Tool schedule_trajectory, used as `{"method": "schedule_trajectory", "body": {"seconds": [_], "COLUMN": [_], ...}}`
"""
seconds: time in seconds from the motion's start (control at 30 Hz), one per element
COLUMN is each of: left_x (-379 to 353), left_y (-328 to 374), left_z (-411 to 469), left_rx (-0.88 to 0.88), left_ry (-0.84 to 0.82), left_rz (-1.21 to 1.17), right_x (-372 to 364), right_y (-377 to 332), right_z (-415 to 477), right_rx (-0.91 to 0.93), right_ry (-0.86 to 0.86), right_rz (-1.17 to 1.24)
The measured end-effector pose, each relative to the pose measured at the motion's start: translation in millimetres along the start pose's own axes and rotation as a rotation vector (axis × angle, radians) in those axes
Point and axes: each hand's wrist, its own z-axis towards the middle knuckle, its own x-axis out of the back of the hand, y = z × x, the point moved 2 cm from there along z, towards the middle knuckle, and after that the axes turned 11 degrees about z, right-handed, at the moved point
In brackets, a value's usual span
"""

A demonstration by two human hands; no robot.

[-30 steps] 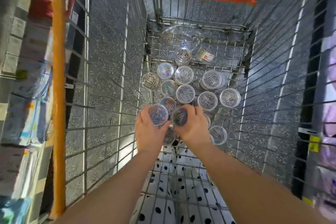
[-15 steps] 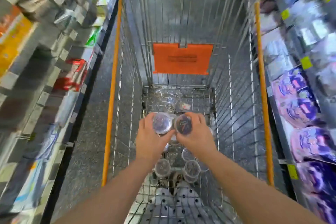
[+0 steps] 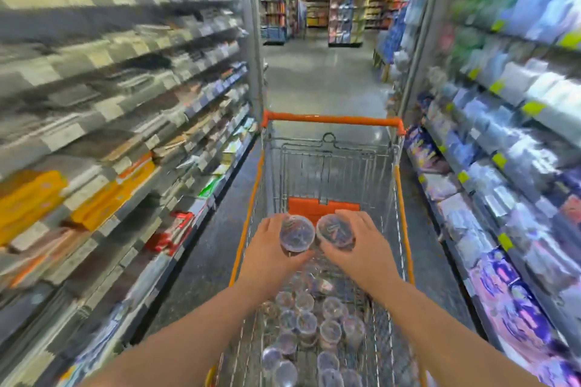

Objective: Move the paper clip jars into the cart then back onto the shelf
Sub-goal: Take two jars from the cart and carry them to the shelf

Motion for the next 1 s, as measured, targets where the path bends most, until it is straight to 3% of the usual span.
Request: {"method": "schedule_trajectory", "body": {"seconds": [0.23,0.43,1.0], "left_x": [71.2,156.2,499.4], "left_y": [23.4,6.2,-204.0], "left_z": [-68.7,-135.8,-357.8], "left_rx": [0.051,0.131,0.536], "left_ry": [0.138,0.288,0.674], "left_rz": [0.066,0.161,0.456], "right_x": [32.0,8.1,-277.1], "right_y": [-81.1,-168.2,-540.5], "right_z": [-29.3,-56.2,-129.2], "right_rx": [0.193,0.383,0.815], "right_ry": [-0.104,-0.185,-0.589], "right_rz": [0.046,0.161,0.474]}}
